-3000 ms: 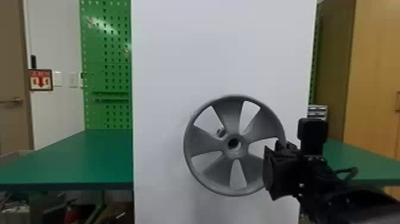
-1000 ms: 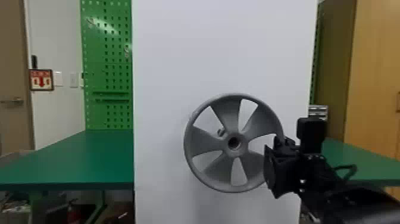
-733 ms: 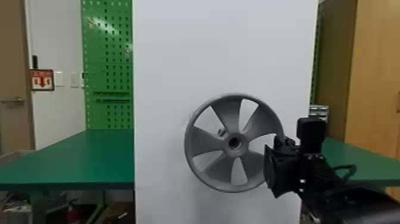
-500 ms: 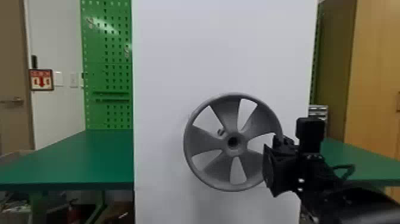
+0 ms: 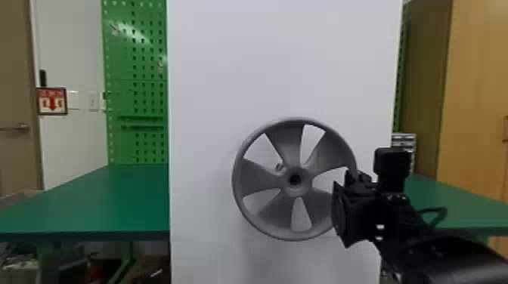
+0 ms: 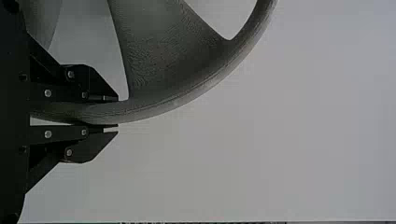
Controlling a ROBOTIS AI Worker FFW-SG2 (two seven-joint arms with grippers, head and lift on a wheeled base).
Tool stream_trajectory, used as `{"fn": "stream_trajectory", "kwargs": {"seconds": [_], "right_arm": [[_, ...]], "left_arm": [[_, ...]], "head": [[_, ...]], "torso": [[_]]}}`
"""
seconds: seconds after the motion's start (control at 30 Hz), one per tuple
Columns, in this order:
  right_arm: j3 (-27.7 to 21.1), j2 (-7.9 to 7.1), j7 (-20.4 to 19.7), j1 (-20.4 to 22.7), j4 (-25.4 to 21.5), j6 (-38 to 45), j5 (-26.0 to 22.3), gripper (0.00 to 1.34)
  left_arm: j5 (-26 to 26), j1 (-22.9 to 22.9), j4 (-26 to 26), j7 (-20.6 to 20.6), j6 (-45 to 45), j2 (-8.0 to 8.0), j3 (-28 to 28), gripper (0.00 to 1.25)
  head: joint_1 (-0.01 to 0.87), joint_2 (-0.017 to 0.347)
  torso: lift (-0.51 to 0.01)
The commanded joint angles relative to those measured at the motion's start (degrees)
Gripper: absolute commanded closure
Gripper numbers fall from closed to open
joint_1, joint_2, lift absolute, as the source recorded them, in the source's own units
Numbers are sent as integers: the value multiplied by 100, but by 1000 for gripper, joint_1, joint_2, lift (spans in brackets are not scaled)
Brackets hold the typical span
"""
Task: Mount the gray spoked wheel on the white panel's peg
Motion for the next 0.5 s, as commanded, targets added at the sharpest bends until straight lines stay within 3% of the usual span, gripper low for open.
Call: {"fn": "stream_trajectory", "kwargs": {"seconds": [0.0,0.47], "right_arm": [[-5,-2,-1,-23,129,-96,14,1257],[30,51,-1,-234,603,-386,5,1257]], "left_arm": [[7,1,0,0,0,0,11,564],[16,1,0,0,-9,18,-7,564]], "head": [[123,-8],[123,-8]], "torso": [[-398],[-398]]}}
